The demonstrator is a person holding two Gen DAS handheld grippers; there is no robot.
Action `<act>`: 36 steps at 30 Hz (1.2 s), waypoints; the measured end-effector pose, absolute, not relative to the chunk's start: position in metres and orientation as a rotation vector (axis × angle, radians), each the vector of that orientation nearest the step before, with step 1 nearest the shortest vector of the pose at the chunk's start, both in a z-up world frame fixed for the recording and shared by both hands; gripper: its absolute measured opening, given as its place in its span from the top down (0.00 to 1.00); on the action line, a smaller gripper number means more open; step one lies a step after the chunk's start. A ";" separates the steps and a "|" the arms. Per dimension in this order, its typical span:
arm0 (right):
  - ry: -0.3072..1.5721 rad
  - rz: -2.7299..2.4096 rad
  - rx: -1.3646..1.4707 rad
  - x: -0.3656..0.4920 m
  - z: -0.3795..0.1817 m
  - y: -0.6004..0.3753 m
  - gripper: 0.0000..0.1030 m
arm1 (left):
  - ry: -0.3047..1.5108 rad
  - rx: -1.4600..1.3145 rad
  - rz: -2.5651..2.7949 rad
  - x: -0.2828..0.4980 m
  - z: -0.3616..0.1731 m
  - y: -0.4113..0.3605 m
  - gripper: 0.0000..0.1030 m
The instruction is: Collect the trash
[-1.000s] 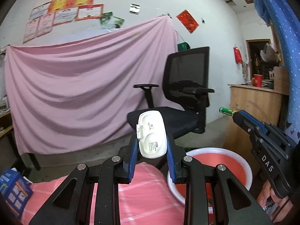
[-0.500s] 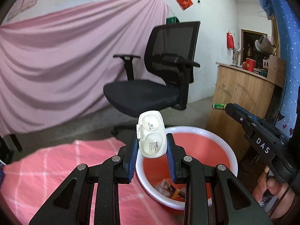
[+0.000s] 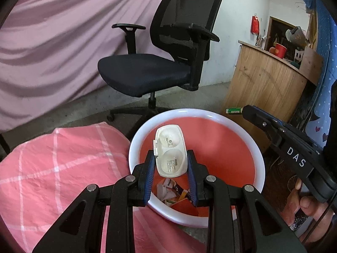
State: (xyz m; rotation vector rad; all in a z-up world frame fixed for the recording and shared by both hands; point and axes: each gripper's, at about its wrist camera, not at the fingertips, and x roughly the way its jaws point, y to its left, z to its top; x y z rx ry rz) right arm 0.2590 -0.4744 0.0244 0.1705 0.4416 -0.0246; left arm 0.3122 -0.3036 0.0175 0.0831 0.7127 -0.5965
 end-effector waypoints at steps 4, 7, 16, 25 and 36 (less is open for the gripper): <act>0.456 -0.025 0.175 0.260 0.024 -0.475 0.92 | 0.733 0.069 -0.600 0.314 0.016 -0.303 0.76; 0.468 -0.024 0.178 0.262 0.022 -0.475 0.91 | 0.741 0.060 -0.599 0.314 0.015 -0.303 0.76; 0.492 -0.029 0.173 0.264 0.021 -0.473 0.91 | 0.749 0.042 -0.571 0.313 0.016 -0.292 0.75; 0.497 -0.049 0.167 0.264 0.021 -0.469 0.73 | 0.710 0.020 -0.498 0.305 0.026 -0.267 0.65; 0.468 -0.072 0.167 0.258 0.029 -0.458 0.28 | 0.619 -0.050 -0.369 0.288 0.042 -0.224 0.28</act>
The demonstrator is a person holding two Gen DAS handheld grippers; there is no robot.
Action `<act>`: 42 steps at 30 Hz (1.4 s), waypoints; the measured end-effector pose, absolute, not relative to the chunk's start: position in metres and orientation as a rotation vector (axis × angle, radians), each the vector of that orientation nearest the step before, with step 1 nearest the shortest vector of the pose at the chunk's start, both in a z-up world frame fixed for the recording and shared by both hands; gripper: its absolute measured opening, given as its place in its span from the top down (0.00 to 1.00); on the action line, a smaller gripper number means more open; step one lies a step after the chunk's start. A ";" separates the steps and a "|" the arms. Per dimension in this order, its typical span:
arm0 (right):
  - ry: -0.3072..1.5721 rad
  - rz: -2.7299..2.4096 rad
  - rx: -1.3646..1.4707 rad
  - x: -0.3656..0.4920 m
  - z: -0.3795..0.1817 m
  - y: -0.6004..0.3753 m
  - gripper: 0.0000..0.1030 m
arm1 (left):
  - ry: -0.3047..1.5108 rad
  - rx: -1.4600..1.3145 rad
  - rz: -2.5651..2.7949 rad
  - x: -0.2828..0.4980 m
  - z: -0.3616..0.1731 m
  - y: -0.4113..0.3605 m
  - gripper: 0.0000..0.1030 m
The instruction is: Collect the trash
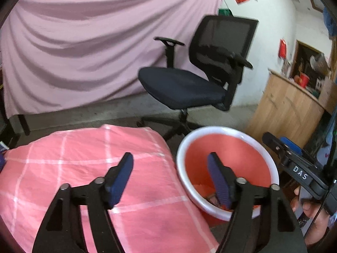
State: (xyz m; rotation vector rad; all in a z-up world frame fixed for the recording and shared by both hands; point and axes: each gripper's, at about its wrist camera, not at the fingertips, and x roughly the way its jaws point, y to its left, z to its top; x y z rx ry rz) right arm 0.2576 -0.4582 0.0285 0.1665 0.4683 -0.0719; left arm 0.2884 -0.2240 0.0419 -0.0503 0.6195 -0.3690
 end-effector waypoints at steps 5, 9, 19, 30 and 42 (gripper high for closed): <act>0.463 -0.082 0.155 0.251 0.030 -0.452 0.14 | 0.560 -0.090 -0.307 0.277 0.049 -0.201 0.02; 0.456 -0.089 0.152 0.246 0.028 -0.447 0.00 | 0.524 -0.087 -0.272 0.269 0.052 -0.189 0.02; 0.410 -0.079 0.153 0.228 0.029 -0.433 0.00 | 0.465 -0.084 -0.217 0.245 0.053 -0.161 0.02; 0.346 -0.055 0.143 0.207 0.036 -0.412 0.00 | 0.438 -0.083 -0.162 0.212 0.048 -0.132 0.02; 0.304 -0.053 0.135 0.152 0.029 -0.381 0.00 | 0.412 -0.083 -0.116 0.169 0.040 -0.098 0.02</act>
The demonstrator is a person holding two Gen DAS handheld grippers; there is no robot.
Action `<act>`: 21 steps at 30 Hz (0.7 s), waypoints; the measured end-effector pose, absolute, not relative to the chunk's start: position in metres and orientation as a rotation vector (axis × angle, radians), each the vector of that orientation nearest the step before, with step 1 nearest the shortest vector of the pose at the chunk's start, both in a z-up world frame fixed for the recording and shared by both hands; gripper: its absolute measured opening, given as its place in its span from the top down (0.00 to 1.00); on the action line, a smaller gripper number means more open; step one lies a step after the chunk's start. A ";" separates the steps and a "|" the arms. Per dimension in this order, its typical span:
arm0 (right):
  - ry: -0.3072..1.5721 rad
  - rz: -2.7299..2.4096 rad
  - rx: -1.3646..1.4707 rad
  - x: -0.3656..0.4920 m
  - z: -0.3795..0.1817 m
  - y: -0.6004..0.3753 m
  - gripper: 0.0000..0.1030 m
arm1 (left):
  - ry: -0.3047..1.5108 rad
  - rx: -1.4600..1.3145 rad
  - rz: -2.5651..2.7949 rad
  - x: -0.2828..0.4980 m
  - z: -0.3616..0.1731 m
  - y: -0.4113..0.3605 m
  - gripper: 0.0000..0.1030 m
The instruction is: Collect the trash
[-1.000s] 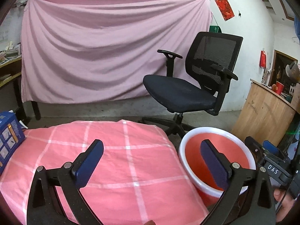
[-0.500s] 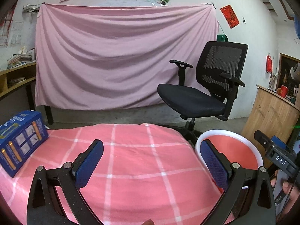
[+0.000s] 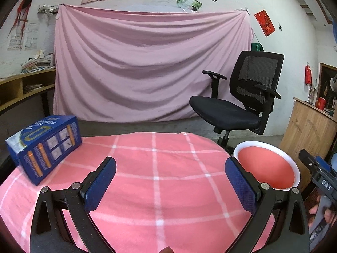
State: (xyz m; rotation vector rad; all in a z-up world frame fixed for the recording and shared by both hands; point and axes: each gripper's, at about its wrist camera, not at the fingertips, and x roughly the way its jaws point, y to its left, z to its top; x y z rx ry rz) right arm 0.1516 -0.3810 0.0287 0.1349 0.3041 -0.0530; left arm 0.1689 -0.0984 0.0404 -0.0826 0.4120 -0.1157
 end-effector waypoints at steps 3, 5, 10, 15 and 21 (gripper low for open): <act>0.281 -0.045 0.121 0.133 0.030 -0.368 0.00 | 0.393 -0.073 -0.108 0.154 0.040 -0.090 0.02; 0.261 -0.037 0.115 0.119 0.031 -0.359 0.00 | 0.378 -0.059 -0.109 0.143 0.039 -0.084 0.02; 0.232 -0.026 0.089 0.093 0.034 -0.338 0.00 | 0.351 -0.041 -0.114 0.117 0.038 -0.072 0.02; 0.239 -0.042 0.070 0.072 0.035 -0.322 0.00 | 0.344 -0.033 -0.115 0.096 0.034 -0.058 0.02; 0.247 -0.047 0.069 0.052 0.035 -0.308 0.00 | 0.349 -0.048 -0.109 0.081 0.030 -0.044 0.02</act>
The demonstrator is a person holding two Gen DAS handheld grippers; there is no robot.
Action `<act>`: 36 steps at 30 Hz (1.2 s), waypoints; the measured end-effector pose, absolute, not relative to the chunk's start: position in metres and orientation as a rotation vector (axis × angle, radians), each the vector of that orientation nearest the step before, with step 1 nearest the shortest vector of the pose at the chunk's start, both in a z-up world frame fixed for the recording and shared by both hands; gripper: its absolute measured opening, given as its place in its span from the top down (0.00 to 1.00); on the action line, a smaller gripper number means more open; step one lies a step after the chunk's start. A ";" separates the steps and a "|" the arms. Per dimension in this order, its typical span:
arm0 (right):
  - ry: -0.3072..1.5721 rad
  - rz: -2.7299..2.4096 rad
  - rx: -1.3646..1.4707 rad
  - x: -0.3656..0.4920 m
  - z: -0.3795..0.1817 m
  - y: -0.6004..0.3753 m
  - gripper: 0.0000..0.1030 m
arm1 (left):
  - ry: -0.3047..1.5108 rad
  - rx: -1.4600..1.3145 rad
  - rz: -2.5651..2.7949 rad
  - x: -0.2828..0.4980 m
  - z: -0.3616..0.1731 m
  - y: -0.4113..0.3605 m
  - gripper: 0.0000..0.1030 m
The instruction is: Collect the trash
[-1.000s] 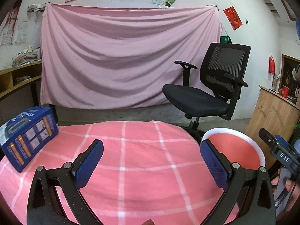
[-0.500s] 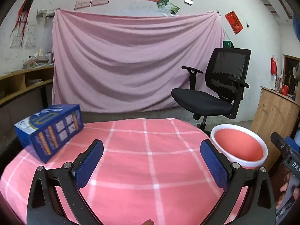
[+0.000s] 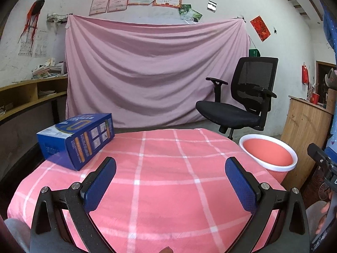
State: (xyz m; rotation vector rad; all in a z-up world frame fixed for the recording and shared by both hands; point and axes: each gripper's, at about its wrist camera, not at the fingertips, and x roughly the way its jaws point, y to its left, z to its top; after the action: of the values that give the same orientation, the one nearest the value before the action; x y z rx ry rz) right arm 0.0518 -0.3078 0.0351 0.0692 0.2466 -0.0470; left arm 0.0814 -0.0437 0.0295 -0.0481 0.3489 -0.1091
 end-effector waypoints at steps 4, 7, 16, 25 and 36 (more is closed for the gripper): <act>0.248 -0.045 0.054 0.043 0.034 -0.299 0.00 | 0.337 -0.040 -0.101 0.072 0.029 -0.041 0.02; 0.244 -0.039 0.044 0.037 0.032 -0.295 0.00 | 0.326 -0.032 -0.095 0.066 0.028 -0.037 0.02; 0.241 -0.039 0.045 0.037 0.030 -0.297 0.00 | 0.319 -0.037 -0.085 0.062 0.026 -0.033 0.02; 0.245 -0.035 0.048 0.036 0.030 -0.298 0.00 | 0.321 -0.035 -0.086 0.062 0.024 -0.034 0.02; 0.249 -0.033 0.048 0.037 0.029 -0.297 0.00 | 0.320 -0.038 -0.085 0.060 0.023 -0.034 0.02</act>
State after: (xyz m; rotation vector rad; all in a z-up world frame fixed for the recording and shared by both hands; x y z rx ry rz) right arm 0.0366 -0.2970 0.0292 0.0485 0.2485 -0.0329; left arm 0.0602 -0.0342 0.0226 -0.0376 0.3199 -0.0851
